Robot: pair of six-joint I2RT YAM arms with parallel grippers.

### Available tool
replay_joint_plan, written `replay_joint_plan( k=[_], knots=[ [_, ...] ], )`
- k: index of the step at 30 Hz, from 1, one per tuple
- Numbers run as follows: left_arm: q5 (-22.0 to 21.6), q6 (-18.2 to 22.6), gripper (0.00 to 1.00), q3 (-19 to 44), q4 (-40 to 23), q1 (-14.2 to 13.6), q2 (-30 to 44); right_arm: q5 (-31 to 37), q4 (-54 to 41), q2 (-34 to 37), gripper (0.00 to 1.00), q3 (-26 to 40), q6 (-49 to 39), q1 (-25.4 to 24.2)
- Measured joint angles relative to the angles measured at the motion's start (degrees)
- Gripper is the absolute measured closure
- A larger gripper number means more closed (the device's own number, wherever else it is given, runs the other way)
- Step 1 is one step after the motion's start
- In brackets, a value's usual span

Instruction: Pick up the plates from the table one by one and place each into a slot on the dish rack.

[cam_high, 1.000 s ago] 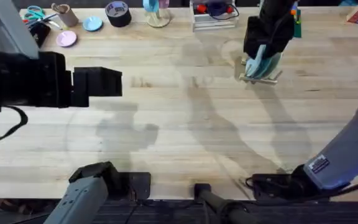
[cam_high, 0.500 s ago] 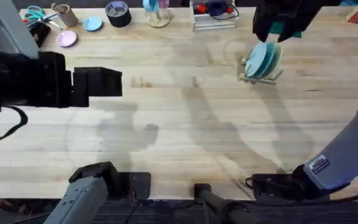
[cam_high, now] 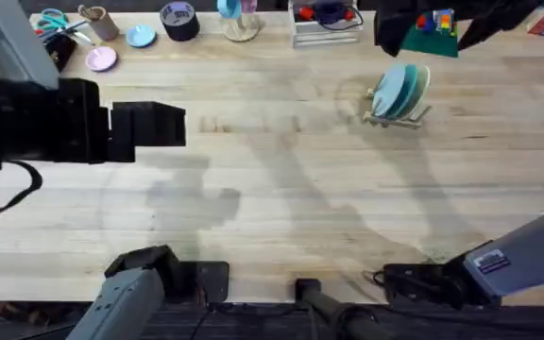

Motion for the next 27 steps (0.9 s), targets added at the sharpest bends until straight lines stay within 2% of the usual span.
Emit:
replay_joint_plan(
  k=[5, 10, 16, 20, 23, 27],
  knots=[
    [0.0, 0.0, 0.007, 0.0, -0.2, 0.0, 0.0, 2.4, 0.0, -1.7, 0.134, -2.7, 1.3, 3.9],
    [0.0, 0.0, 0.008, 0.0, -0.7, 0.0, 0.0, 3.8, 0.0, -8.8, 0.129, -12.9, 3.7, 6.7],
    [0.0, 0.0, 0.008, 0.0, -0.7, 0.0, 0.0, 3.6, 6.1, -25.4, 0.083, -26.8, 4.5, 6.8],
    [0.0, 0.0, 0.008, 0.0, -0.6, 0.0, 0.0, 1.4, 12.1, -38.1, 0.068, -35.0, 1.1, 6.8],
    [0.0, 0.0, 0.008, 0.0, -0.6, 0.0, 0.0, -0.4, 13.1, -46.2, 0.02, -39.4, -1.7, 6.8],
    [0.0, 0.0, 0.007, 0.0, -0.6, 0.0, 0.0, -1.5, 12.8, -54.1, 0.009, -41.7, -3.7, 6.8]
  ],
)
